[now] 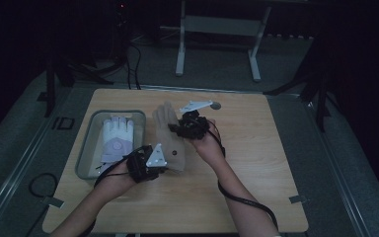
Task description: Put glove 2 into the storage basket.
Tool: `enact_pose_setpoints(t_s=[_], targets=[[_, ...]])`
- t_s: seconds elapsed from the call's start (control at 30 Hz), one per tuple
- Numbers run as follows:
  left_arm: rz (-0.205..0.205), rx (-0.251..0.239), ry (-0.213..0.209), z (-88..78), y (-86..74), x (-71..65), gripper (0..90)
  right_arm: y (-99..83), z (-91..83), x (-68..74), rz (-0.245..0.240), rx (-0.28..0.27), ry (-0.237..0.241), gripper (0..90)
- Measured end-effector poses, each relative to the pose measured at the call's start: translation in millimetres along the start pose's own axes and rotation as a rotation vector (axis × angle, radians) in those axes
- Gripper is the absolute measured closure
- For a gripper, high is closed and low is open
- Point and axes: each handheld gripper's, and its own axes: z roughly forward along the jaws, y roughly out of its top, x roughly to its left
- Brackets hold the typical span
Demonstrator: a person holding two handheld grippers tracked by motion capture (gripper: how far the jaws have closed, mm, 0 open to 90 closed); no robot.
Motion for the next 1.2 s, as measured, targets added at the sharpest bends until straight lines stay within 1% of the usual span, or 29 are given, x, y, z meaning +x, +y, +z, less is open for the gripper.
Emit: enact_pose_setpoints(t_s=[0.13, 0.3, 0.37, 0.47, 0.53, 0.6, 0.63, 0.77, 0.8, 0.9, 0.97, 1.07, 1.17, 1.2], targets=[[-0.013, 0.016, 0.012, -8.9, -9.1, 5.0, 81.6, 9.8, 10.9, 9.4, -0.015, -0.001, 0.007, 72.0], [-0.034, 0.024, 0.026, -18.9, -21.0, 8.2, 81.6, 21.0, 25.2, 21.2, -0.028, 0.006, 0.031, 71.8], [-0.036, 0.03, 0.029, -22.8, -25.6, 9.4, 81.6, 25.0, 30.7, 26.2, -0.037, 0.01, 0.037, 71.8], [-0.05, 0.037, 0.043, -28.6, -33.7, 11.8, 81.6, 31.3, 38.1, 33.6, -0.048, 0.016, 0.045, 71.8], [-0.067, 0.036, 0.045, -32.5, -39.8, 13.7, 81.6, 35.1, 42.7, 38.2, -0.056, 0.012, 0.049, 71.8], [-0.076, 0.038, 0.052, -35.8, -45.8, 14.9, 81.6, 37.9, 48.1, 42.7, -0.05, 0.01, 0.06, 71.7], [-0.082, 0.04, 0.047, -37.5, -48.8, 15.8, 81.6, 39.3, 51.0, 45.4, -0.051, 0.013, 0.061, 71.7], [-0.095, 0.05, 0.061, -42.8, -61.2, 17.7, 81.6, 43.9, 62.9, 55.2, -0.068, 0.024, 0.075, 71.6], [-0.102, 0.052, 0.063, -44.3, -64.3, 18.1, 81.6, 45.1, 65.7, 57.7, -0.074, 0.022, 0.074, 71.6], [-0.128, 0.047, 0.068, -50.8, -74.4, 20.7, 81.6, 48.2, 73.6, 64.8, -0.071, 0.019, 0.084, 71.5], [-0.137, 0.052, 0.073, -54.5, -80.4, 22.4, 81.6, 50.4, 79.5, 69.0, -0.072, 0.02, 0.092, 71.6], [-0.15, 0.065, 0.081, -58.1, -87.9, 23.7, 81.6, 54.1, 89.1, 76.2, -0.075, 0.027, 0.101, 71.6], [-0.156, 0.07, 0.093, -61.9, -94.9, 25.7, 81.6, 57.8, 97.7, 82.5, -0.087, 0.031, 0.106, 71.6], [-0.166, 0.064, 0.095, -62.6, -97.3, 26.5, 81.6, 58.7, 100.2, 83.9, -0.084, 0.027, 0.11, 71.6]])
